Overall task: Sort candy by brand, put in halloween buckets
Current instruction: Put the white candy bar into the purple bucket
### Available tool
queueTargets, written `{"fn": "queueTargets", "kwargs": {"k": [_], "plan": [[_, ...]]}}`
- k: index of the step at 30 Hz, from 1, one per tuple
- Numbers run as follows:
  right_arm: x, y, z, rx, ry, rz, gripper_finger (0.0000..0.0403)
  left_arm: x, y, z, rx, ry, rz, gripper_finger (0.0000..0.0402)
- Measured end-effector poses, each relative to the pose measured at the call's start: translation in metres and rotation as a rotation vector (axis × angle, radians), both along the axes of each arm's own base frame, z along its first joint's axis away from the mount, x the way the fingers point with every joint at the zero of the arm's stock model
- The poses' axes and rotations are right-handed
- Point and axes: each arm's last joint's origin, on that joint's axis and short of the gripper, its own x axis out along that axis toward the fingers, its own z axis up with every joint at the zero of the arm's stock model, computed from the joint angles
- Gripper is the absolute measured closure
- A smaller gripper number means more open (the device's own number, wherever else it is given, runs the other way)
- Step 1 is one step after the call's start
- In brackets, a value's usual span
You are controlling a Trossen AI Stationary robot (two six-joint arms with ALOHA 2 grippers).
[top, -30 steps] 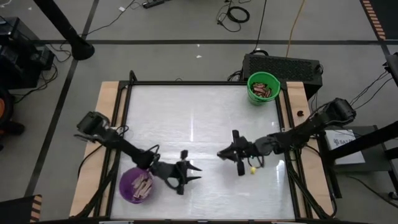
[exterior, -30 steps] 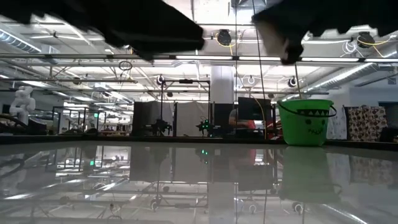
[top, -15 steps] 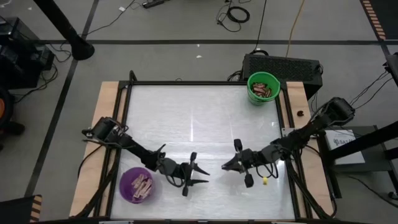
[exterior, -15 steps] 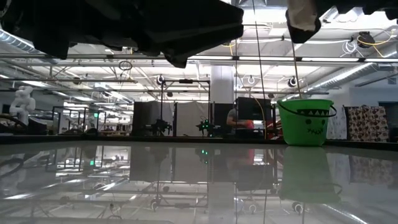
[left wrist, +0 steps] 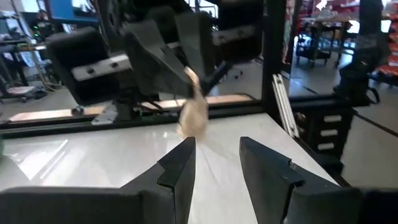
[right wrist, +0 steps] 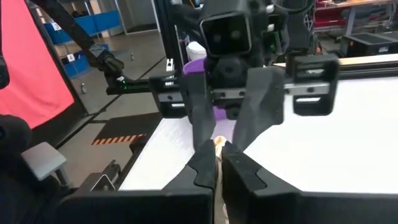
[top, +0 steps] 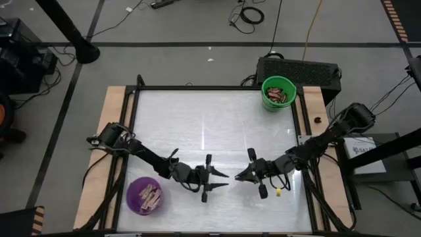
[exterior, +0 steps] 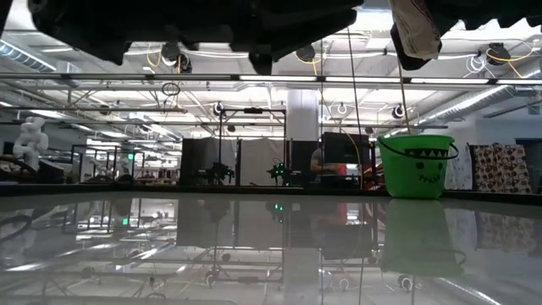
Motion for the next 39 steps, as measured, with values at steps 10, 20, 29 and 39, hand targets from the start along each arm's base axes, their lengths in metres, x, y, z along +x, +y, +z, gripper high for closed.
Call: {"fn": "queueTargets", "kwargs": {"k": [10,20,29,39], "plan": [[0.001,-0.002,0.002,-0.019,-0.031,-0.063,0.0397,0.021,0.01,0.014,-0.039,-0.059,0.032,0.0268],[0.001,-0.002,0.004,-0.018,-0.043,-0.071,0.0397,0.053,0.011,-0.008,-0.043,-0.039,0.043,0.0268],[0.001,-0.002,0.004,-0.017,-0.043,-0.071,0.0397,0.058,0.013,-0.006,-0.045,-0.049,0.069,0.0268],[0.001,-0.003,0.004,0.003,-0.041,-0.11,0.0359,0.058,0.012,-0.005,-0.049,-0.061,0.067,0.0268]]}}
